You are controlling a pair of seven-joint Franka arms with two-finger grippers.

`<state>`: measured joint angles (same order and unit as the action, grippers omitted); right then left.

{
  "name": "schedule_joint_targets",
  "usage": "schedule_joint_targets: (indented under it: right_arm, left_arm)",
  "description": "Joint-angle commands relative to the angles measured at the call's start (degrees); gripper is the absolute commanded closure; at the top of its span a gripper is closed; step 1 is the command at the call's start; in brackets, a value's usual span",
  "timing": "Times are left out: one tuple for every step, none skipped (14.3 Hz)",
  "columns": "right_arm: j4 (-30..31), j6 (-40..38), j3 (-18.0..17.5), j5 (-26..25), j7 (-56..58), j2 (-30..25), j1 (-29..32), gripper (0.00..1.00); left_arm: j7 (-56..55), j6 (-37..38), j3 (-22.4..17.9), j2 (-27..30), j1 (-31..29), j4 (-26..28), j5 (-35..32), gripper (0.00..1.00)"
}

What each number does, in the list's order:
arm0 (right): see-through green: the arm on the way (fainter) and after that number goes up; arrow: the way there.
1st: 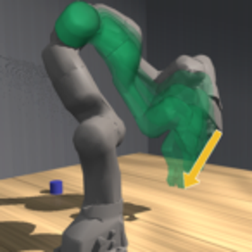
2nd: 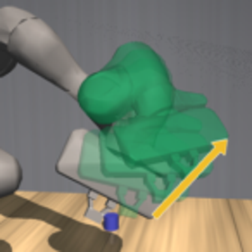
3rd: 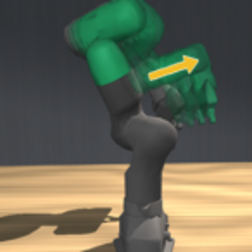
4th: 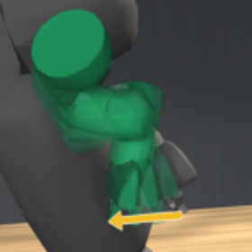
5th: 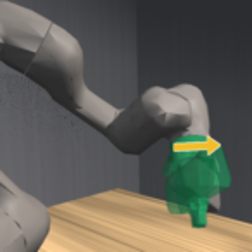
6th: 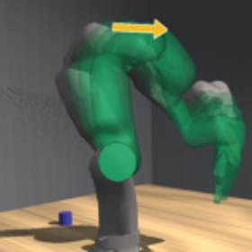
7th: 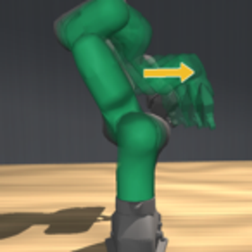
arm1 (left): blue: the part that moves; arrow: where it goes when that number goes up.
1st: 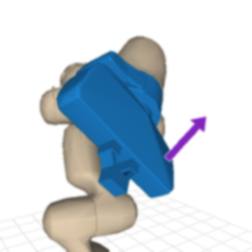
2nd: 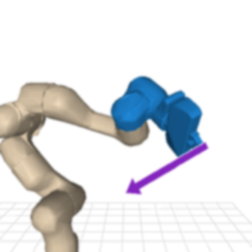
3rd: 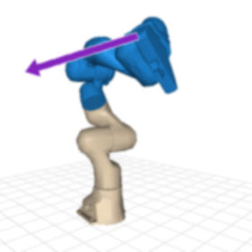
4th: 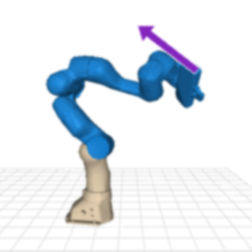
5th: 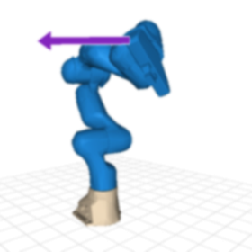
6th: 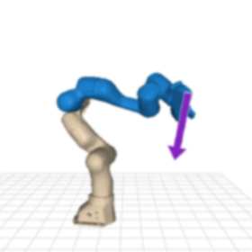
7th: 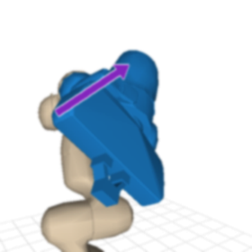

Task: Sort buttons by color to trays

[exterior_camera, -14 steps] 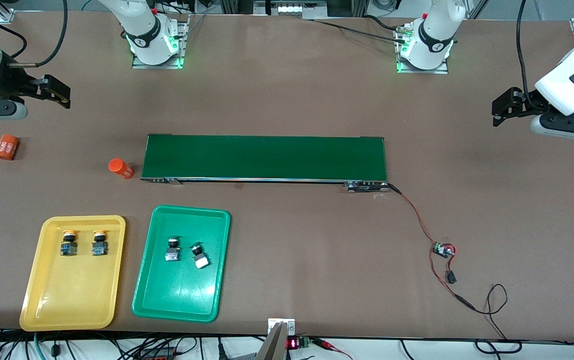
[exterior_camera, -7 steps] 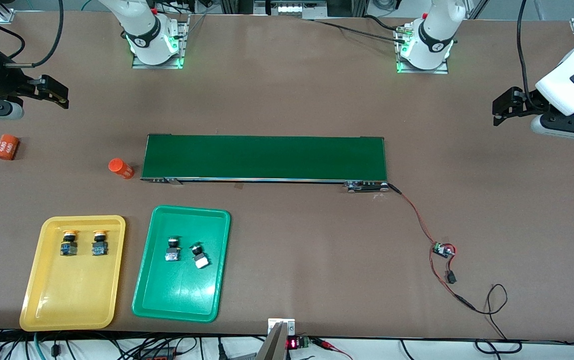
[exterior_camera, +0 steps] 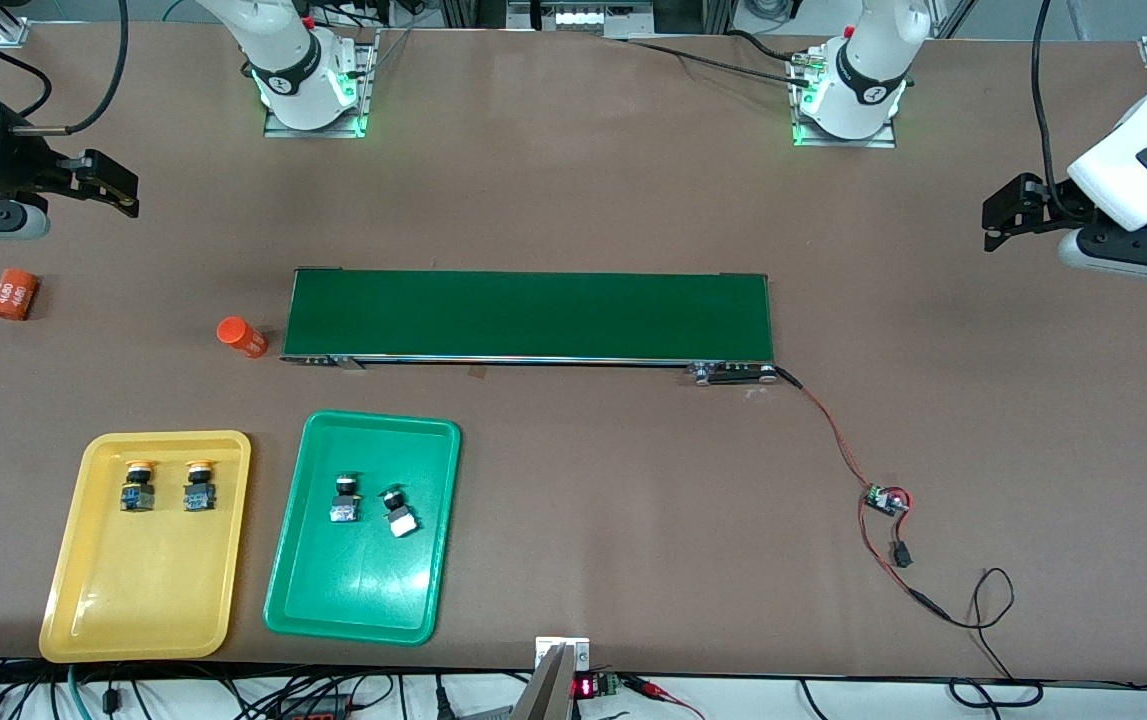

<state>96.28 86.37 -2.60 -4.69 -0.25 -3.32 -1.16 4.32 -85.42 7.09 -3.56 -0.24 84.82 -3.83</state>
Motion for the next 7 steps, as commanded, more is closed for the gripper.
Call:
schedule_joint_targets:
  right_arm:
    - [0.7,0.1,0.0,0.9,-1.2,-0.7,0.0,0.0]
    - [0.7,0.1,0.0,0.9,-1.2,-0.7,0.0,0.0]
    - [0.6,0.1,0.0,0.9,-1.2,-0.6,0.1,0.0]
    - [0.6,0.1,0.0,0.6,-1.2,-0.7,0.1,0.0]
    - [0.6,-0.2,0.0,0.3,-1.3,-0.7,-0.1,0.0]
    - [0.6,-0.3,-0.2,0.2,-1.3,-0.7,-0.2,0.0]
    - [0.6,-0.2,-0.2,0.1,-1.3,-0.7,-0.2,0.0]
  left_arm:
    - [-0.7,1.3,0.3,0.0,-0.1,-1.1,0.2,0.0]
    - [-0.7,1.3,0.3,0.0,0.0,-1.1,0.2,0.0]
    - [-0.7,1.4,0.4,0.1,0.0,-1.1,0.2,0.0]
    - [-0.7,1.7,0.4,0.1,0.0,-1.1,0.2,0.0]
    - [-0.7,1.9,0.4,0.1,0.0,-1.1,0.2,0.0]
    - [-0.7,1.9,0.4,0.1,0.0,-1.1,0.2,0.0]
    - [-0.7,1.8,0.4,0.1,0.1,-1.1,0.1,0.0]
